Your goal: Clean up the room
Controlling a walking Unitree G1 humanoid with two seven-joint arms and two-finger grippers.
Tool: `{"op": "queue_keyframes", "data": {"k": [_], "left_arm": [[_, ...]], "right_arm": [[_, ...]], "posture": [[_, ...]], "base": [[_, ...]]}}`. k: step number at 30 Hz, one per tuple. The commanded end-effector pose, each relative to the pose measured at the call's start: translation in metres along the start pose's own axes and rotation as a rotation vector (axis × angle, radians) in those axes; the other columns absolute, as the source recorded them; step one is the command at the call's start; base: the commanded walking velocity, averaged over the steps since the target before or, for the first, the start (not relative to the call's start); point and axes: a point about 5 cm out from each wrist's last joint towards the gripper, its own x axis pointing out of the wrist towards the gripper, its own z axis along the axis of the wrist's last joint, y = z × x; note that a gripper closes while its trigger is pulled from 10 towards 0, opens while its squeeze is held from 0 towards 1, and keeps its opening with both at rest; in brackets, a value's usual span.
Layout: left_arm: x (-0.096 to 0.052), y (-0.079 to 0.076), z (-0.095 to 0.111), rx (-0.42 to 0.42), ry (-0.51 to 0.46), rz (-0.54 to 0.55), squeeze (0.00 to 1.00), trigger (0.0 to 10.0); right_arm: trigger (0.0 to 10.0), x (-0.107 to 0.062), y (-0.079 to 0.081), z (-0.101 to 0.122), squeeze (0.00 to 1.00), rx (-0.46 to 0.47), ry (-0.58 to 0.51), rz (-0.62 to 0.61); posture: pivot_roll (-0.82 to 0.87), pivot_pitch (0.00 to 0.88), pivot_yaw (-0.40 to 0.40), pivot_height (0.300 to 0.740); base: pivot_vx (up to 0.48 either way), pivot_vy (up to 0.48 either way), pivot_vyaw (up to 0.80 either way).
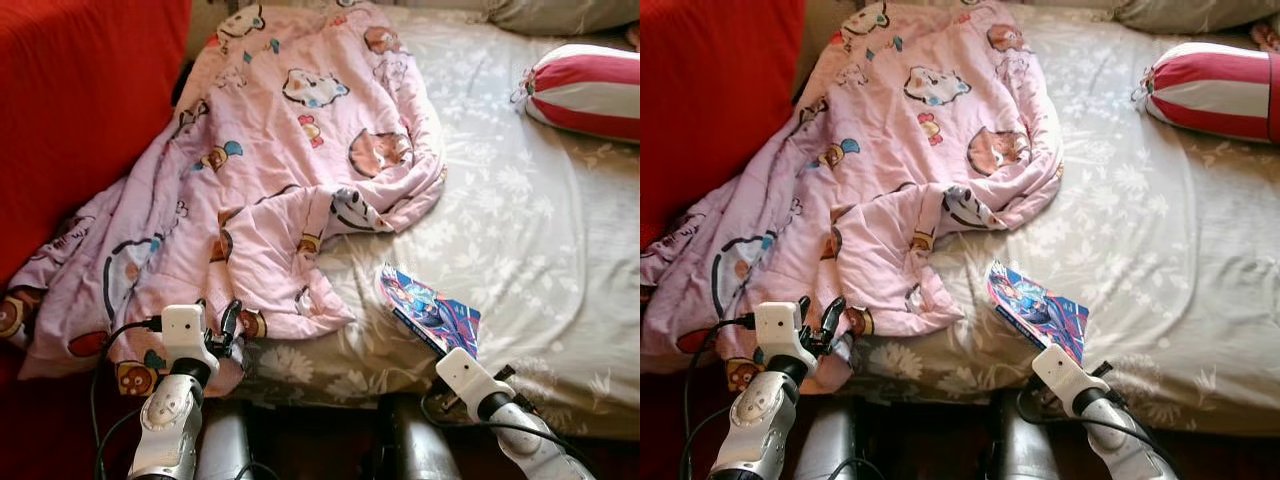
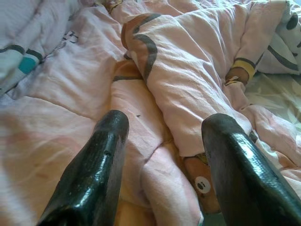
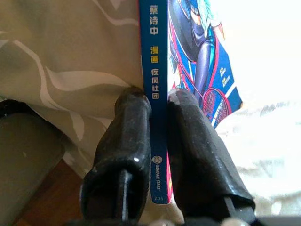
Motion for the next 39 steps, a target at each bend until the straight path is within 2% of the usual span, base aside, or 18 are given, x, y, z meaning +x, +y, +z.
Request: {"op": "queue_keyframes", "data": {"k": [1, 2, 3, 4, 5, 23, 34, 35, 36, 38, 39], "left_arm": [[-0.004, 0.002, -0.007, 0.000, 0.026, 0.010, 0.00, 10.0], [-0.004, 0.001, -0.008, -0.001, 0.029, 0.009, 0.00, 10.0], [-0.004, 0.001, -0.008, -0.001, 0.030, 0.008, 0.00, 10.0], [-0.004, 0.001, -0.008, -0.001, 0.031, 0.008, 0.00, 10.0], [-0.004, 0.001, -0.009, -0.002, 0.032, 0.008, 0.00, 10.0], [-0.007, 0.003, -0.012, 0.002, 0.046, 0.014, 0.00, 10.0], [-0.006, 0.002, -0.012, 0.003, 0.043, 0.015, 0.00, 10.0], [-0.006, 0.002, -0.012, 0.003, 0.043, 0.015, 0.00, 10.0], [-0.006, 0.002, -0.012, 0.003, 0.042, 0.015, 0.00, 10.0], [-0.006, 0.002, -0.012, 0.003, 0.041, 0.015, 0.00, 10.0], [-0.006, 0.003, -0.012, 0.004, 0.041, 0.016, 0.00, 10.0]], "right_arm": [[0.0, -0.009, 0.015, -0.022, 0.00, 0.018, 0.095, 0.071], [0.0, -0.008, 0.017, -0.025, 0.00, -0.006, 0.118, 0.082], [3.2, -0.008, 0.017, -0.026, 0.00, -0.024, 0.132, 0.084], [3.2, -0.008, 0.018, -0.027, 0.00, -0.036, 0.141, 0.084], [10.0, -0.007, 0.017, -0.028, 0.00, -0.056, 0.147, 0.084], [10.0, 0.006, 0.006, -0.021, 0.00, -0.090, 0.187, 0.075], [10.0, 0.011, 0.009, -0.014, 0.00, -0.092, 0.173, 0.079], [10.0, 0.012, 0.009, -0.013, 0.27, -0.092, 0.171, 0.081], [10.0, 0.012, 0.010, -0.012, 0.65, -0.093, 0.168, 0.082], [10.0, 0.012, 0.010, -0.012, 0.65, -0.094, 0.167, 0.083], [10.0, 0.013, 0.010, -0.011, 0.08, -0.097, 0.168, 0.084]], "posture": [[0.04, 0.138, -0.043, 0.595], [0.04, 0.139, -0.043, 0.595], [0.04, 0.145, -0.043, 0.595], [0.04, 0.145, -0.043, 0.595], [0.04, 0.149, -0.043, 0.595], [0.05, 0.189, -0.039, 0.595], [0.05, 0.191, -0.036, 0.595], [0.05, 0.191, -0.036, 0.595], [0.05, 0.191, -0.036, 0.595], [0.05, 0.191, -0.036, 0.595], [0.05, 0.192, -0.036, 0.595]], "base": [[0.000, 0.000, 0.00], [0.000, 0.000, 0.00], [0.000, 0.000, 0.00], [0.000, 0.000, 0.00], [0.000, 0.000, 0.00], [0.000, 0.000, 0.00], [0.000, 0.000, 0.00], [0.000, 0.000, 0.00], [0.000, 0.000, 0.00], [0.000, 0.000, 0.00], [0.000, 0.000, 0.00]]}}
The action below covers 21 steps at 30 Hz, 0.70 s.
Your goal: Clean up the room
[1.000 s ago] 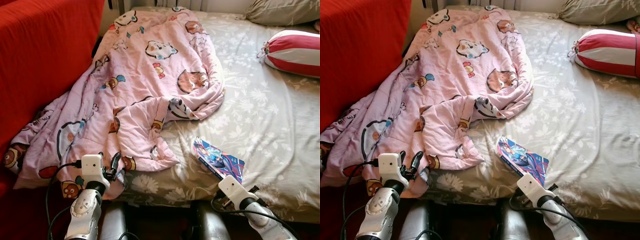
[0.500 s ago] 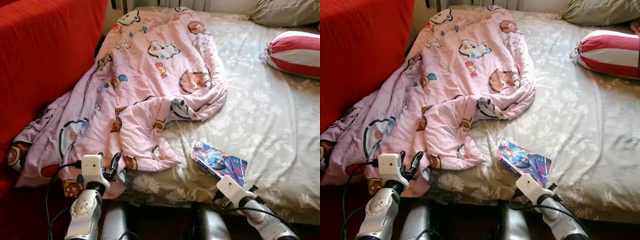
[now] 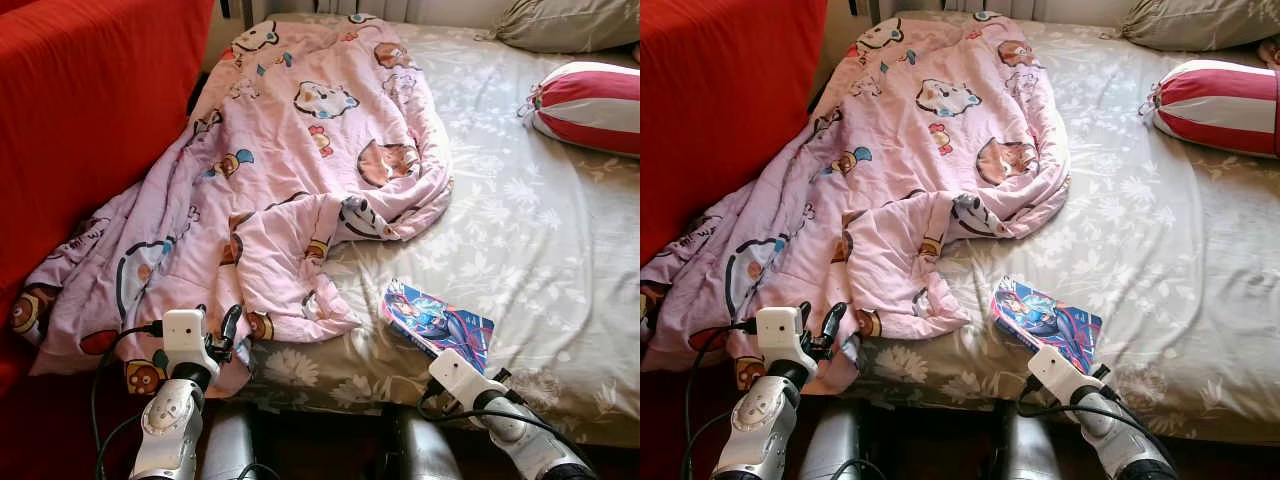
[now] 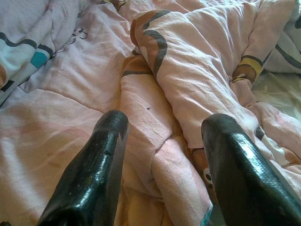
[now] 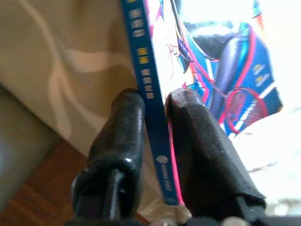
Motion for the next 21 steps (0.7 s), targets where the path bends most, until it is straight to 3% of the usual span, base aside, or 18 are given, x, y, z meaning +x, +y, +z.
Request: {"op": "queue_keyframes", "data": {"k": [1, 9, 10, 17, 21], "left_arm": [[-0.004, 0.002, -0.007, 0.007, 0.027, 0.009, 0.00, 10.0], [-0.005, 0.003, -0.006, 0.008, 0.027, 0.010, 0.00, 10.0], [-0.005, 0.003, -0.006, 0.009, 0.027, 0.011, 0.00, 10.0], [-0.005, 0.004, -0.006, 0.012, 0.025, 0.012, 0.00, 10.0], [-0.004, 0.004, -0.005, 0.022, 0.022, 0.006, 0.00, 10.0]], "right_arm": [[10.0, -0.001, 0.007, -0.008, 0.00, 0.000, 0.029, 0.030], [10.0, -0.001, 0.006, -0.008, 0.00, -0.002, 0.031, 0.022], [0.1, -0.001, 0.005, -0.007, 0.00, 0.001, 0.024, 0.012], [0.0, -0.001, -0.002, -0.004, 0.00, -0.007, 0.007, -0.024], [0.0, 0.000, -0.011, 0.006, 0.00, 0.022, -0.056, -0.063]], "posture": [[0.05, 0.191, -0.037, 0.595], [0.05, 0.192, -0.036, 0.595], [0.06, 0.192, -0.036, 0.595], [0.05, 0.192, -0.034, 0.595], [0.06, 0.192, -0.035, 0.595]], "base": [[0.000, 0.000, 0.00], [0.000, 0.000, 0.00], [0.000, 0.000, 0.00], [0.000, 0.000, 0.00], [0.000, 0.000, 0.00]]}}
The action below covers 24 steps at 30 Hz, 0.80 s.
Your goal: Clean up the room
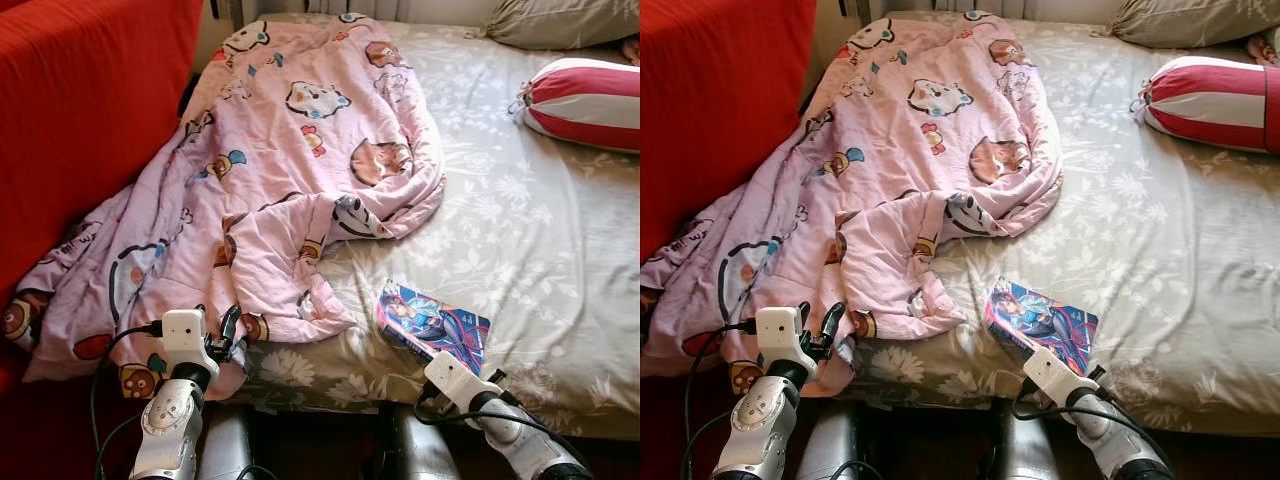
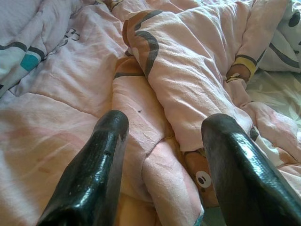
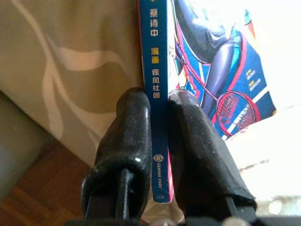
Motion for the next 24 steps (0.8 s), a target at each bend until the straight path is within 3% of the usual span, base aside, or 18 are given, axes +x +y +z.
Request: {"op": "queue_keyframes", "data": {"k": [1, 3, 5, 7, 8, 9, 10, 11, 16, 17, 18, 20, 21, 22, 24], "left_arm": [[-0.004, 0.003, -0.005, 0.019, 0.022, 0.000, 0.00, 10.0], [-0.004, 0.002, -0.005, 0.019, 0.020, 0.000, 0.00, 10.0], [-0.004, 0.002, -0.004, 0.019, 0.018, 0.001, 0.00, 10.0], [-0.004, 0.002, -0.005, 0.019, 0.018, 0.002, 0.00, 10.0], [-0.004, 0.002, -0.005, 0.018, 0.019, 0.001, 0.00, 10.0], [-0.004, 0.002, -0.005, 0.017, 0.019, 0.001, 0.00, 10.0], [-0.004, 0.002, -0.005, 0.016, 0.019, 0.001, 0.00, 10.0], [-0.004, 0.002, -0.005, 0.016, 0.019, 0.001, 0.00, 10.0], [-0.003, 0.000, -0.005, 0.011, 0.015, 0.003, 0.00, 10.0], [-0.002, 0.000, -0.005, 0.014, 0.012, 0.008, 0.00, 10.0], [-0.001, 0.000, -0.003, 0.012, 0.006, 0.015, 0.00, 10.0], [0.000, 0.000, -0.002, 0.011, 0.002, 0.016, 0.00, 10.0], [0.001, 0.000, -0.002, 0.009, -0.002, 0.016, 0.00, 10.0], [0.001, -0.001, -0.001, 0.007, -0.004, 0.017, 0.00, 10.0], [0.001, -0.001, -0.001, 0.005, -0.006, 0.016, 0.00, 10.0]], "right_arm": [[0.0, -0.001, -0.008, 0.002, 0.00, 0.041, -0.026, -0.040], [0.0, -0.001, -0.011, 0.005, 0.00, 0.094, -0.044, -0.064], [0.0, -0.003, -0.017, 0.011, 0.00, 0.233, -0.091, -0.109], [0.0, -0.003, -0.019, 0.013, 0.00, 0.277, -0.106, -0.124], [0.0, -0.005, -0.025, 0.018, 0.00, 0.361, -0.150, -0.173], [0.0, -0.006, -0.026, 0.019, 0.00, 0.384, -0.162, -0.186], [0.0, -0.008, -0.034, 0.028, 0.00, 0.503, -0.236, -0.239], [0.0, -0.008, -0.034, 0.028, 0.00, 0.503, -0.236, -0.239], [0.0, -0.019, -0.054, 0.049, 0.00, 0.754, -0.417, -0.365], [0.0, -0.021, -0.057, 0.056, 0.00, 0.903, -0.479, -0.373], [0.0, -0.023, -0.058, 0.060, 0.00, 0.977, -0.510, -0.370], [0.0, -0.023, -0.055, 0.064, 0.00, 0.966, -0.519, -0.357], [5.4, -0.024, -0.050, 0.068, 0.00, 0.902, -0.526, -0.344], [10.0, -0.025, -0.048, 0.071, 0.00, 0.891, -0.546, -0.334], [10.0, -0.027, -0.047, 0.075, 0.00, 0.912, -0.580, -0.319]], "posture": [[0.06, 0.192, -0.035, 0.595], [0.06, 0.191, -0.037, 0.595], [0.06, 0.189, -0.038, 0.595], [0.06, 0.188, -0.038, 0.595], [0.06, 0.188, -0.038, 0.595], [0.06, 0.188, -0.038, 0.595], [0.05, 0.187, -0.039, 0.595], [0.05, 0.187, -0.039, 0.595], [0.05, 0.176, -0.042, 0.595], [0.05, 0.166, -0.044, 0.595], [0.05, 0.163, -0.045, 0.595], [0.05, 0.150, -0.049, 0.595], [0.05, 0.143, -0.050, 0.595], [0.05, 0.140, -0.050, 0.595], [0.05, 0.135, -0.050, 0.595]], "base": [[0.000, 0.000, 0.00], [0.000, 0.000, 0.00], [0.000, 0.000, 0.00], [0.000, 0.000, 0.00], [0.000, 0.000, 0.00], [0.000, 0.000, 0.00], [0.000, 0.000, 0.00], [0.000, 0.000, 0.00], [0.000, 0.000, 0.00], [0.000, 0.000, 0.00], [0.000, 0.000, 0.00], [0.000, 0.000, 0.00], [0.000, 0.000, 0.00], [0.000, 0.000, 0.00], [0.000, 0.000, 0.00]]}}
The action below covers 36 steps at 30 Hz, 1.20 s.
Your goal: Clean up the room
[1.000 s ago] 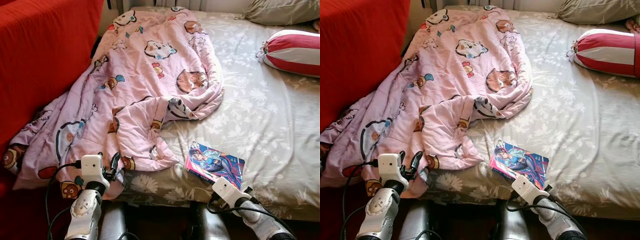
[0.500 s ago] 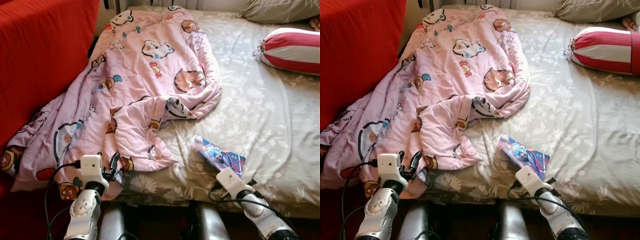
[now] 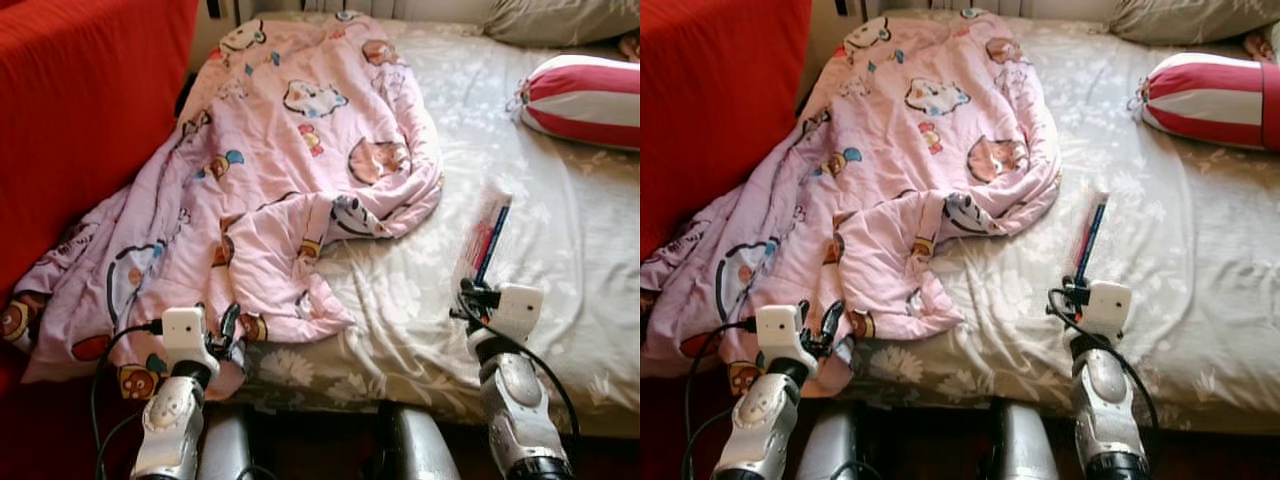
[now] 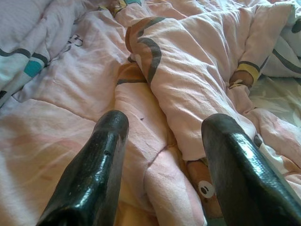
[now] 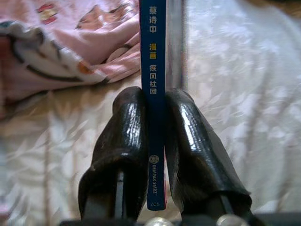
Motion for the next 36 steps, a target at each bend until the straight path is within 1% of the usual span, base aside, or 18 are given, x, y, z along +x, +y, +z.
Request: {"op": "queue_keyframes", "data": {"k": [1, 4, 6, 7, 8, 14, 20, 25, 27, 32, 34, 36], "left_arm": [[-0.002, -0.001, -0.004, 0.002, 0.015, 0.000, 0.00, 10.0], [-0.002, -0.001, -0.005, -0.001, 0.017, -0.001, 0.00, 10.0], [-0.004, 0.000, -0.008, -0.005, 0.025, 0.003, 0.00, 10.0], [-0.004, 0.000, -0.008, -0.005, 0.025, 0.003, 0.00, 10.0], [-0.004, 0.001, -0.009, -0.006, 0.029, 0.008, 0.00, 10.0], [-0.003, -0.001, -0.009, -0.012, 0.029, 0.009, 0.00, 10.0], [-0.002, 0.000, -0.010, -0.015, 0.032, 0.010, 0.00, 10.0], [-0.004, 0.006, -0.013, -0.013, 0.049, 0.025, 0.00, 10.0], [-0.005, 0.009, -0.014, -0.010, 0.058, 0.035, 0.00, 10.0], [-0.005, 0.013, -0.014, -0.005, 0.060, 0.046, 0.00, 10.0], [-0.006, 0.014, -0.014, -0.004, 0.060, 0.049, 0.00, 10.0], [-0.006, 0.014, -0.014, -0.003, 0.059, 0.049, 0.00, 10.0]], "right_arm": [[10.0, 0.000, 0.000, 0.012, 0.00, -0.002, -0.073, -0.001], [10.0, 0.001, -0.002, 0.012, 0.00, -0.005, -0.073, -0.021], [10.0, 0.000, -0.005, 0.010, 0.00, 0.013, -0.045, -0.037], [10.0, 0.000, -0.005, 0.010, 0.00, 0.013, -0.045, -0.037], [10.0, 0.000, -0.006, 0.009, 0.00, 0.013, -0.033, -0.034], [10.0, -0.001, -0.011, 0.010, 0.00, 0.019, -0.035, -0.039], [10.0, -0.003, -0.007, 0.003, 0.00, 0.015, -0.013, -0.021], [10.0, -0.002, -0.005, 0.004, 0.00, 0.024, -0.015, -0.017], [10.0, -0.001, -0.008, 0.005, 0.00, 0.017, -0.015, -0.022], [10.0, 0.000, -0.011, 0.006, 0.00, 0.017, -0.016, -0.028], [10.0, 0.000, -0.010, 0.005, 0.00, 0.010, -0.008, -0.025], [10.0, -0.001, -0.006, 0.002, 0.00, 0.023, 0.005, -0.012]], "posture": [[0.05, 0.126, -0.050, 0.595], [0.05, 0.119, -0.050, 0.604], [0.05, 0.105, -0.049, 0.624], [0.05, 0.105, -0.049, 0.624], [0.05, 0.105, -0.049, 0.634], [0.05, 0.087, -0.047, 0.669], [0.05, 0.078, -0.046, 0.704], [0.05, 0.106, -0.049, 0.739], [0.05, 0.127, -0.052, 0.740], [0.05, 0.141, -0.052, 0.740], [0.05, 0.145, -0.051, 0.740], [0.06, 0.152, -0.051, 0.740]], "base": [[0.000, 0.000, 0.00], [0.000, 0.000, 0.00], [0.000, 0.000, 0.00], [0.000, 0.000, 0.00], [0.000, 0.000, 0.00], [0.000, 0.000, 0.00], [0.000, 0.000, 0.00], [0.000, 0.000, 0.00], [0.000, 0.000, 0.00], [0.000, 0.000, 0.00], [0.000, 0.000, 0.00], [0.000, 0.000, 0.00]]}}
